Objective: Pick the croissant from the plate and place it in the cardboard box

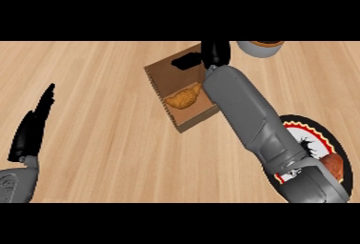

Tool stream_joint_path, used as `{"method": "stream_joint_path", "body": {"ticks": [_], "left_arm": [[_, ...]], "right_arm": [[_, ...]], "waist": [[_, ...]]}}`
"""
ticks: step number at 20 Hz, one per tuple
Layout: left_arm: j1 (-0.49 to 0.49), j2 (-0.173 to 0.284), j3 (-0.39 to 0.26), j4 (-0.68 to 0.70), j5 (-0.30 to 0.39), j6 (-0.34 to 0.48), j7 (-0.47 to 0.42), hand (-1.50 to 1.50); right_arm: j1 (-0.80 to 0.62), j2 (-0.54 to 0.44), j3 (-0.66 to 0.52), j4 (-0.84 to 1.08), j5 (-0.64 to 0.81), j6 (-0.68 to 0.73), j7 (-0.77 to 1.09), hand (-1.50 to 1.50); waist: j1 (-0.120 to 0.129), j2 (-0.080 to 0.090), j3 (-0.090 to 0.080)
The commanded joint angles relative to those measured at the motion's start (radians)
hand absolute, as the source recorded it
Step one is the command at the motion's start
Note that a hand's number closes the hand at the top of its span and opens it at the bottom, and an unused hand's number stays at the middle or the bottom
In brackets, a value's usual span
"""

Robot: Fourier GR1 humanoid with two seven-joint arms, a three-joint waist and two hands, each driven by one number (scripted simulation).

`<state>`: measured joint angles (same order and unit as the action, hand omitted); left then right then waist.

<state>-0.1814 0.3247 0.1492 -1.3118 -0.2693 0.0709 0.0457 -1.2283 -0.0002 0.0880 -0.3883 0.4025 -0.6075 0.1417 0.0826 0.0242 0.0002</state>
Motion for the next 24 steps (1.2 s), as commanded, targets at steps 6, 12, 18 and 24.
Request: {"method": "stream_joint_path", "body": {"ticks": [6, 12, 18, 24], "left_arm": [[0.017, -0.018, 0.012, -0.008, -0.015, 0.033, 0.045, 0.00], [0.077, 0.022, 0.055, -0.017, 0.006, 0.004, 0.004, 0.00], [0.071, 0.003, 0.062, -0.048, 0.007, 0.023, 0.039, 0.00], [0.137, 0.006, 0.065, -0.094, 0.008, 0.006, 0.029, 0.00]], "right_arm": [[0.052, -0.008, -0.152, -0.096, -0.154, -0.044, -0.224, -1.50], [0.219, -0.086, -0.188, -0.242, -0.215, 0.046, -0.285, -1.50], [0.381, -0.245, -0.175, -0.480, -0.232, 0.172, -0.156, -1.50], [0.631, -0.400, -0.199, -0.740, -0.300, 0.350, -0.140, -1.50]], "waist": [[-0.064, -0.017, 0.000], [-0.089, -0.028, 0.000], [-0.107, -0.034, 0.000], [-0.103, -0.033, 0.000]]}}
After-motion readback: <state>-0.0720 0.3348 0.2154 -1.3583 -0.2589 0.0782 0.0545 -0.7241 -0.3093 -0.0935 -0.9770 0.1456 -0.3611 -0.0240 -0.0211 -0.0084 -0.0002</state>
